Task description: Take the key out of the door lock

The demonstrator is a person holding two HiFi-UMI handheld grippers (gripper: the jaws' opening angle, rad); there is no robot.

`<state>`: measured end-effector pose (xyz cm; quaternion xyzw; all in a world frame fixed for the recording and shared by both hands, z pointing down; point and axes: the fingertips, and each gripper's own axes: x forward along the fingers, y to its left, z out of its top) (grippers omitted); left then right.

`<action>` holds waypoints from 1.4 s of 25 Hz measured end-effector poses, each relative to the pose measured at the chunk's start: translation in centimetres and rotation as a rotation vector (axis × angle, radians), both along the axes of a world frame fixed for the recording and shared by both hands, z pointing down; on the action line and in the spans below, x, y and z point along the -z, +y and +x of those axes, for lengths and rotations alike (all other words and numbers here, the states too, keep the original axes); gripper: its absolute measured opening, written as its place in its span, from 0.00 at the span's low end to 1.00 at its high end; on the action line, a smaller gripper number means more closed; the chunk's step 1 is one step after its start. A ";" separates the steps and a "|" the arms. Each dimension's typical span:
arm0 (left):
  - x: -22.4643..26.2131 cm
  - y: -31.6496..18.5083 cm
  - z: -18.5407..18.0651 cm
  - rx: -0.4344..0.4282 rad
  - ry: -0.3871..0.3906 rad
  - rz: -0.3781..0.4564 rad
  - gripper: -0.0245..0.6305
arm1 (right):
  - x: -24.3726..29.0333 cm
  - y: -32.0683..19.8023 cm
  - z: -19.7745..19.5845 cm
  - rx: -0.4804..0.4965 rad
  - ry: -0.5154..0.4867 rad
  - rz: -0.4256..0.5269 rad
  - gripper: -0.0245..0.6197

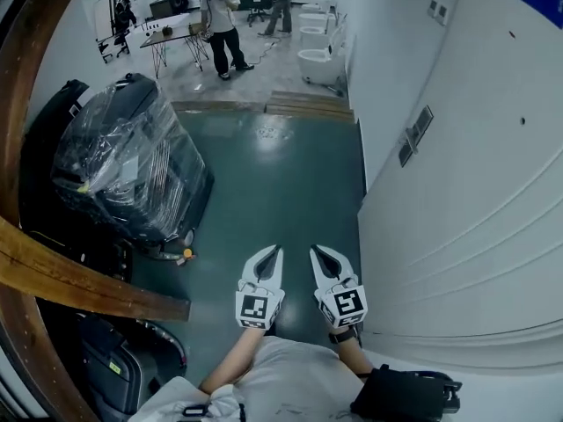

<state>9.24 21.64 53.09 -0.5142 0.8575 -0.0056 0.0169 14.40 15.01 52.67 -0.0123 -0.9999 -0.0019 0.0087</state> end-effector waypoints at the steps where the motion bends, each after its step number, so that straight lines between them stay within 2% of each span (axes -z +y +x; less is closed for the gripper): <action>1: 0.0 -1.0 -2.1 -0.029 -0.014 -0.016 0.04 | -0.3 -0.5 -2.4 -0.004 0.008 -0.003 0.05; 5: 3.6 -3.5 -10.0 -0.118 -0.112 -0.010 0.04 | 0.6 -2.3 -11.0 -0.014 0.027 -0.003 0.05; 9: 5.5 -4.0 -16.8 -0.133 -0.158 0.004 0.04 | 1.7 -3.4 -17.3 -0.055 -0.004 -0.013 0.05; 12: 4.3 -4.2 -21.6 -0.099 -0.058 0.028 0.04 | 1.0 -3.5 -21.1 -0.055 0.018 -0.016 0.05; 14: 3.4 -4.6 -23.3 -0.096 -0.004 0.043 0.04 | 0.5 -4.1 -23.2 -0.053 0.039 -0.027 0.05; 18: 1.0 -5.7 -27.6 -0.081 0.047 0.022 0.04 | 0.1 -6.2 -27.5 -0.054 0.039 -0.020 0.05; 22: 0.0 -8.0 -32.8 -0.061 0.058 0.007 0.04 | -1.0 -10.0 -32.4 -0.072 0.004 -0.083 0.05; 28: 0.0 -15.7 -42.3 -0.057 0.030 -0.042 0.04 | -0.2 -18.5 -42.7 -0.092 -0.054 -0.124 0.05; 31: 1.6 -20.7 -46.6 -0.089 -0.019 -0.061 0.04 | 1.2 -22.1 -46.7 -0.101 -0.083 -0.085 0.05; 35: 2.8 -27.4 -48.6 -0.161 -0.057 -0.074 0.04 | 0.6 -28.2 -48.9 -0.155 -0.071 -0.095 0.05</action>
